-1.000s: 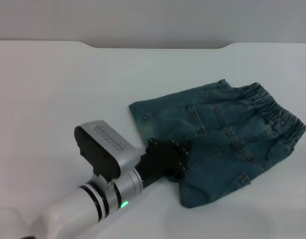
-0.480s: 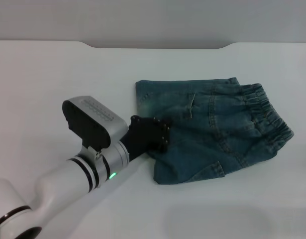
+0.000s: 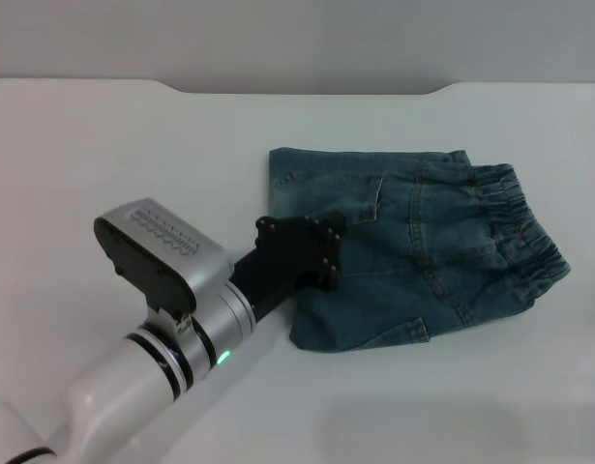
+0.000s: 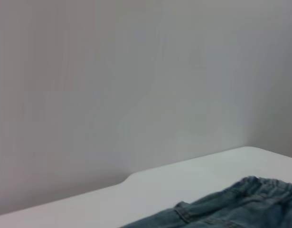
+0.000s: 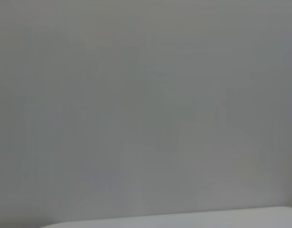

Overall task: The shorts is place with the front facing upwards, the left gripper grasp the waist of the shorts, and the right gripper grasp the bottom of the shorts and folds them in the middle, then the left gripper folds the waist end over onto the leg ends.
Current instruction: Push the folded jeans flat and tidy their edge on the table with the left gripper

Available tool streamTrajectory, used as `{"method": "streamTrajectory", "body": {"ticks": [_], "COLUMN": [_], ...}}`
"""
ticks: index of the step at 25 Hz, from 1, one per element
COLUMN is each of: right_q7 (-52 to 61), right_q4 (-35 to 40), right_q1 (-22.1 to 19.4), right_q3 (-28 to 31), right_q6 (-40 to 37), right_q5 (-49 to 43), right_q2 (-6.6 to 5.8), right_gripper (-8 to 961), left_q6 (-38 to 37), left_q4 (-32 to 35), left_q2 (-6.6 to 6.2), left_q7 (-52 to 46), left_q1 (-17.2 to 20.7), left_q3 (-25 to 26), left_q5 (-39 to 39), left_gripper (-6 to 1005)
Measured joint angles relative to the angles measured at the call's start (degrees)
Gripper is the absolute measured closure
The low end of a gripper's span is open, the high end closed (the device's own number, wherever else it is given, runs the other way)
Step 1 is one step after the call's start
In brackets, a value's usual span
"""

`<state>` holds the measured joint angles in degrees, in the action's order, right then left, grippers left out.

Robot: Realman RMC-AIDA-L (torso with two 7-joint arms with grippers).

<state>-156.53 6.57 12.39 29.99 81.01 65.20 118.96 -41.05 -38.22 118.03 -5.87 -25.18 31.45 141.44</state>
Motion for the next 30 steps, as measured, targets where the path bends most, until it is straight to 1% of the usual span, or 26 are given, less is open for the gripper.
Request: {"method": "streamTrajectory", "body": {"ticks": [1,4,6,9,13,18,19,20,21,24,25,29,30], "right_q7": [0.00,0.01,0.00,0.00,0.00,0.00,0.00,0.00,0.03,0.23,0.29,0.34,0.24], "right_q4": [-0.06,-0.23,-0.30,-0.48,-0.52,-0.50,-0.51,-0.50,-0.50,-0.50,-0.51,-0.58,-0.58], "right_q1": [0.05,0.23,0.34,0.39,0.33,0.00,-0.03,-0.06,-0.08,-0.16,-0.17,-0.17,-0.11], "right_q3": [-0.09,-0.30,-0.35,-0.37,-0.37,-0.37,-0.37,-0.37,-0.37,-0.37,-0.37,-0.39,-0.45], "right_q6": [-0.01,-0.01,-0.01,-0.01,0.01,0.31,0.39,0.45,0.50,0.59,0.61,0.48,0.29], "right_q5": [-0.03,-0.14,-0.17,-0.17,-0.17,-0.17,-0.17,-0.17,-0.17,-0.17,-0.17,-0.18,-0.23], "right_q2": [0.03,0.04,0.04,0.04,0.02,-0.03,-0.04,-0.05,-0.05,-0.05,-0.05,0.00,0.01], "right_gripper": [953,953,953,953,952,953,953,953,953,953,953,953,953], "left_q6": [0.57,0.73,0.81,2.83,6.35,7.09,7.92,7.92,7.93,7.93,7.87,7.76,7.34], "left_q4": [-1.36,-3.50,-4.11,-4.62,-4.17,-3.94,-1.63,-1.63,-0.37,-0.37,1.88,2.73,3.92], "left_q2": [0.02,0.05,0.09,0.40,0.67,0.69,0.75,0.75,0.80,0.80,0.88,0.90,0.96], "left_q7": [0.93,1.27,1.28,0.82,0.76,0.73,-0.27,-0.27,-1.32,-1.32,-3.11,-3.14,-2.69], "left_q1": [1.10,2.35,2.69,2.84,1.33,0.87,-1.18,-1.18,-2.22,-2.22,-3.89,-4.37,-4.96], "left_q3": [0.05,-0.38,-0.47,-0.69,-0.91,-0.85,-0.64,-0.64,-0.63,-0.63,-0.60,-0.56,0.00], "left_q5": [0.00,0.22,0.42,1.19,0.98,0.90,0.83,0.83,0.83,0.83,0.83,0.87,0.89], "left_gripper": [993,992,992,991,990,989,988,988,988,987,987,986,986]}}
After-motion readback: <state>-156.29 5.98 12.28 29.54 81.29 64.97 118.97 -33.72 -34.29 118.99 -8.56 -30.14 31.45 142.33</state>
